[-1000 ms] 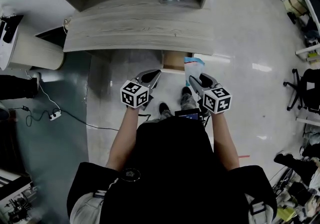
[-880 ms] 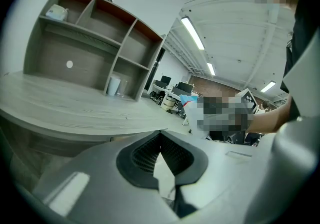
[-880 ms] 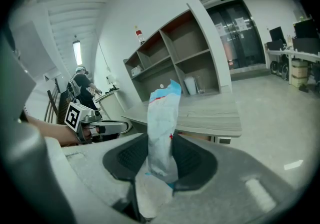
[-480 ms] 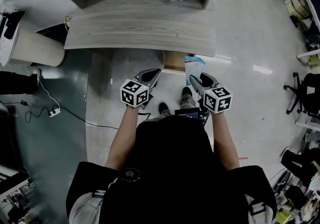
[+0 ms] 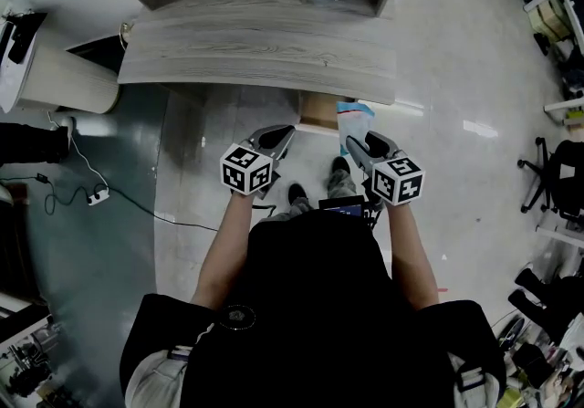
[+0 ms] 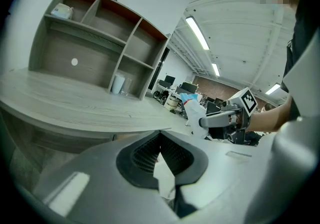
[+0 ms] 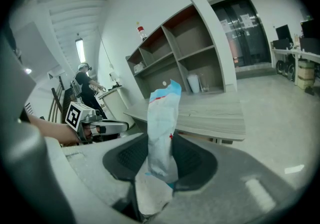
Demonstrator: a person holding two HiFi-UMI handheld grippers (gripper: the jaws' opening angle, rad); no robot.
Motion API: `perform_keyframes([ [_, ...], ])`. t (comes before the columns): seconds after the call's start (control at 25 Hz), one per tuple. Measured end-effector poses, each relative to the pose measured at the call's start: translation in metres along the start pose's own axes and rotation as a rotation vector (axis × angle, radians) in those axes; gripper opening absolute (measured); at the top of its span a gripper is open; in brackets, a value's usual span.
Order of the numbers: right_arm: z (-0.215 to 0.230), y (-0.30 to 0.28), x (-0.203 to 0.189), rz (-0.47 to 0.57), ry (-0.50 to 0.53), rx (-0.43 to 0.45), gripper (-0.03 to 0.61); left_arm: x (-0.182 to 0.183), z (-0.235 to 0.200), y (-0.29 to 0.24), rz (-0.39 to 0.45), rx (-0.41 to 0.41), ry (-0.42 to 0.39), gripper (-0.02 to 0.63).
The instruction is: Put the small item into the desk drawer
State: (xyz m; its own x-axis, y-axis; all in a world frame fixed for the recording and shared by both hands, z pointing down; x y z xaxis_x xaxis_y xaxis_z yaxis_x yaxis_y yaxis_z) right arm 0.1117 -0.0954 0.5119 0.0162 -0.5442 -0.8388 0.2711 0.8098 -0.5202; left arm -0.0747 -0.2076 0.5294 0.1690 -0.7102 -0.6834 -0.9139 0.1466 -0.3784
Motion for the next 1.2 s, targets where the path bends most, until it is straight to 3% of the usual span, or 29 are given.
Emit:
perform_keyframes([
  [0.64,0.031,-0.035,-0.011,-0.150,0.134,0.137,0.149,-0.006,-0.010,-0.021,-0.001,0.059,0.066,0.002],
  [1.2,0.055,-0.083,-0.027,-0.275,0.311,0.250,0.149,-0.018,-0.025,-0.037,0.005,0.121,0.115,0.002],
])
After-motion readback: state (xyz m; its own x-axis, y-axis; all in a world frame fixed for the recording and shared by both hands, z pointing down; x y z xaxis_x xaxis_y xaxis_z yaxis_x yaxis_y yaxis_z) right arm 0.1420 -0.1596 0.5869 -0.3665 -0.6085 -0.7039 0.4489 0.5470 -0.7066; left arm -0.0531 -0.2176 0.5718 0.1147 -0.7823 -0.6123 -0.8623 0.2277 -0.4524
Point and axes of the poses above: the fingertips, and each gripper's own axes: y backward along the fingers, z to its right, x out of its top, the point moved 6 cm from there along y, backward along the fingers, and after that the axes turned 15 degrees about y, right-handed, at the moved point
